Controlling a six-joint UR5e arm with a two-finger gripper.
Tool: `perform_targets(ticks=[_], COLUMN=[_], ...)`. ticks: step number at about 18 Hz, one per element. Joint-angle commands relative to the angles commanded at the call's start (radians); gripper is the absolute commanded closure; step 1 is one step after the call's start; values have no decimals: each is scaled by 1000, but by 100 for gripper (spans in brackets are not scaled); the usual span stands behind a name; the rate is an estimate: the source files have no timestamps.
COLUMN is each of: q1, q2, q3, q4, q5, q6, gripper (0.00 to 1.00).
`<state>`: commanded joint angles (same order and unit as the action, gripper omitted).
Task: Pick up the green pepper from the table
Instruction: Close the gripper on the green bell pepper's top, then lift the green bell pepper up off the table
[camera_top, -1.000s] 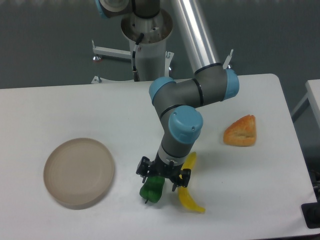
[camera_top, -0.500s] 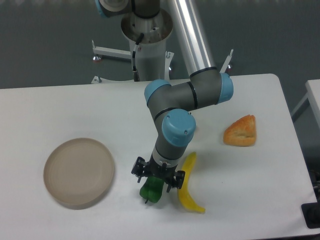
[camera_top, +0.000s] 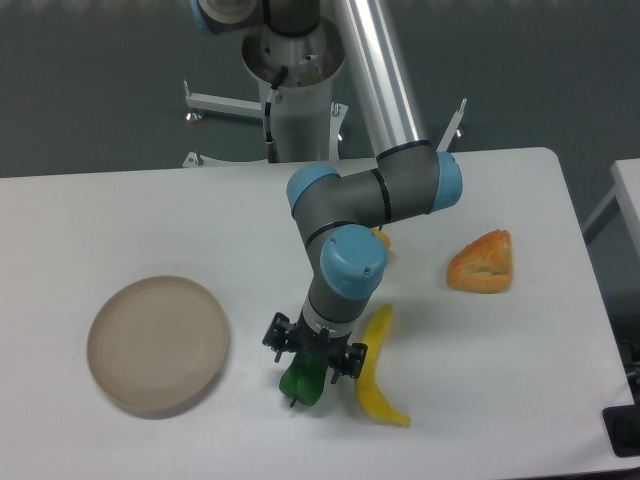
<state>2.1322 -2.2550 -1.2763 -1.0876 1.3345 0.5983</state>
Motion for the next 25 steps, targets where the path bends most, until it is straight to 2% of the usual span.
perform_targets(ticks=[1,3,4,7,12,15,20,25], q1=[0,0,0,0,6,38,124,170], q2=[2,2,2,3,11,44,92,107], q3=[2,0,0,6,31,48,69,77], q4=[3,5,5,5,2,2,-9,-5], q5=[5,6,6,6,8,8,11,143], q6=[0,2,2,3,5,9,199,339], gripper=[9,36,47,64,66,66,66,66])
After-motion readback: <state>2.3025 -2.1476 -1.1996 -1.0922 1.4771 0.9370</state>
